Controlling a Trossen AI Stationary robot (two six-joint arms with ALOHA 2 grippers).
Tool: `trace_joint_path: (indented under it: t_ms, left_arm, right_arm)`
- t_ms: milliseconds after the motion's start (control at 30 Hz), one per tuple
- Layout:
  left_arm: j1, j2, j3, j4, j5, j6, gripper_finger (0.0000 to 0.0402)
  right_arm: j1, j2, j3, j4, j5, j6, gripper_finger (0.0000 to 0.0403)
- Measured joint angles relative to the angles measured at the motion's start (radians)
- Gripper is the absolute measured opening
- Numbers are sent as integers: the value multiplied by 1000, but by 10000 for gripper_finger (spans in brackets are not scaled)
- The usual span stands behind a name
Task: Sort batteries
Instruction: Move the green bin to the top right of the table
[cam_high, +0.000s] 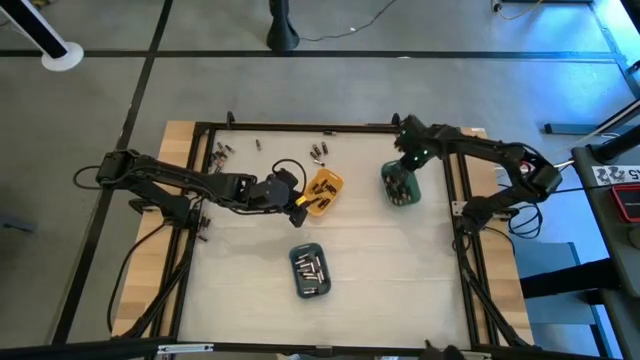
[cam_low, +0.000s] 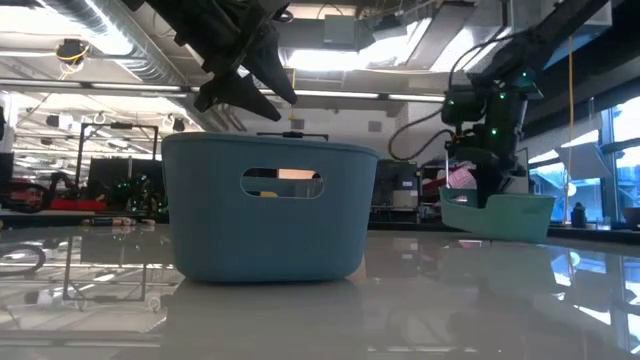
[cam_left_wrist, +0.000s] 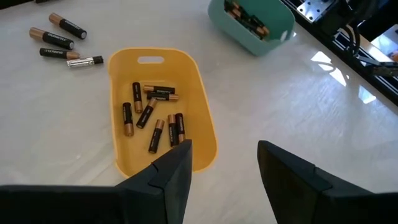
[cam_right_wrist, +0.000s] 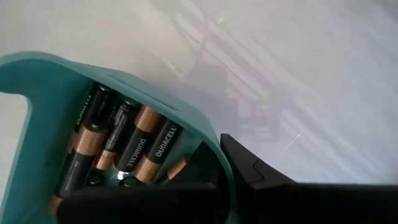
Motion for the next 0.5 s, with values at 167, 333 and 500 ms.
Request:
trace_joint_path:
  t_ms: [167, 333, 500]
  left_arm:
    - [0, 0, 0, 0, 0, 0, 172]
    - [-4, 0, 0, -1, 0, -1, 172]
    - [-6, 0, 0, -1, 0, -4, 172]
  right_arm:
    - [-82, 0, 0, -23, -4, 22, 3]
    - [-124, 0, 0, -35, 34, 22, 3]
    - [-128, 0, 0, -29, 73, 23, 17]
